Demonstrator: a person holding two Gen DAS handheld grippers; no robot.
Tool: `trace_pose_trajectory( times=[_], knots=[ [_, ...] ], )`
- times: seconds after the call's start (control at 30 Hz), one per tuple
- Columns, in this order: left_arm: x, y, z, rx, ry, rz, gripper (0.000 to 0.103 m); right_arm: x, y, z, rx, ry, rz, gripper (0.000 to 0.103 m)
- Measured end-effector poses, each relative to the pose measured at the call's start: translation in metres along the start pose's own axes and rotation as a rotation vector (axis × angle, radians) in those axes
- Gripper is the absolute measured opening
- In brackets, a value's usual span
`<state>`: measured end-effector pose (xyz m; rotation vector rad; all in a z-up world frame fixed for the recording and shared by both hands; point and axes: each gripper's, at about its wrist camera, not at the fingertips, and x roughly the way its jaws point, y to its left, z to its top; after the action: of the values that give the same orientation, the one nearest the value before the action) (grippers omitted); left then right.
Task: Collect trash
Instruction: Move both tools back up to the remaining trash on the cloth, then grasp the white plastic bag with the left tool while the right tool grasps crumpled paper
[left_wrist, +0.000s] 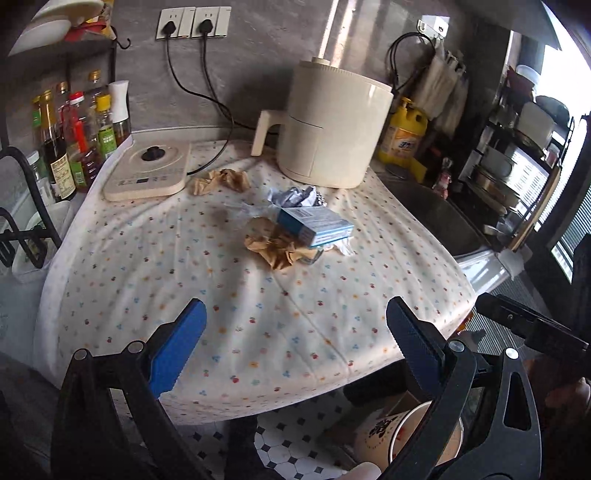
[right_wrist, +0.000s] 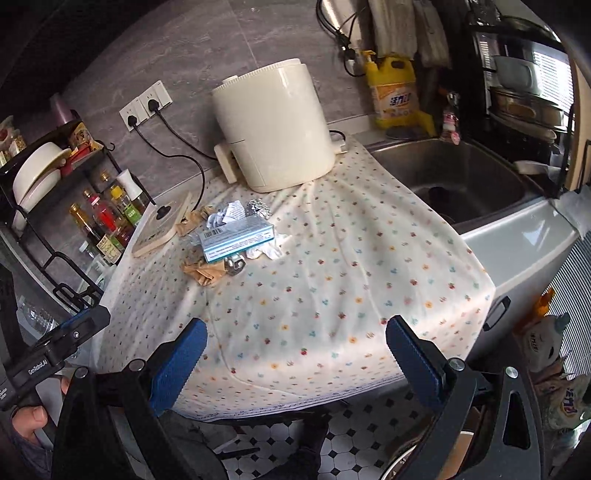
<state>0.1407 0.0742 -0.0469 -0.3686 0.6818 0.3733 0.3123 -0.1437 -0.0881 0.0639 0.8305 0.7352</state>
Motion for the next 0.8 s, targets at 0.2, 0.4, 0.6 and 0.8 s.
trace_pose_trajectory(
  times=[0.2,0.4,0.6,0.8],
  knots=[
    [0.005,0.035,0.014,-0.044,-0.016,0.011,0.097,0.024,0.027,0.018,-0.017,-0.003,0.001,0.095],
    [0.026,0.065,0.029,-0.080,-0.028,-0.014,0.097,0.054,0.047,0.035,-0.028,0.049,-0.010,0.095],
    [0.063,0.092,0.051,-0.102,-0.021,-0.050,0.097,0.075,0.054,0.058,-0.010,0.030,-0.065,0.095],
    [0.106,0.102,0.073,-0.070,0.011,-0.121,0.097,0.095,0.054,0.068,0.026,0.036,-0.124,0.095]
  ],
)
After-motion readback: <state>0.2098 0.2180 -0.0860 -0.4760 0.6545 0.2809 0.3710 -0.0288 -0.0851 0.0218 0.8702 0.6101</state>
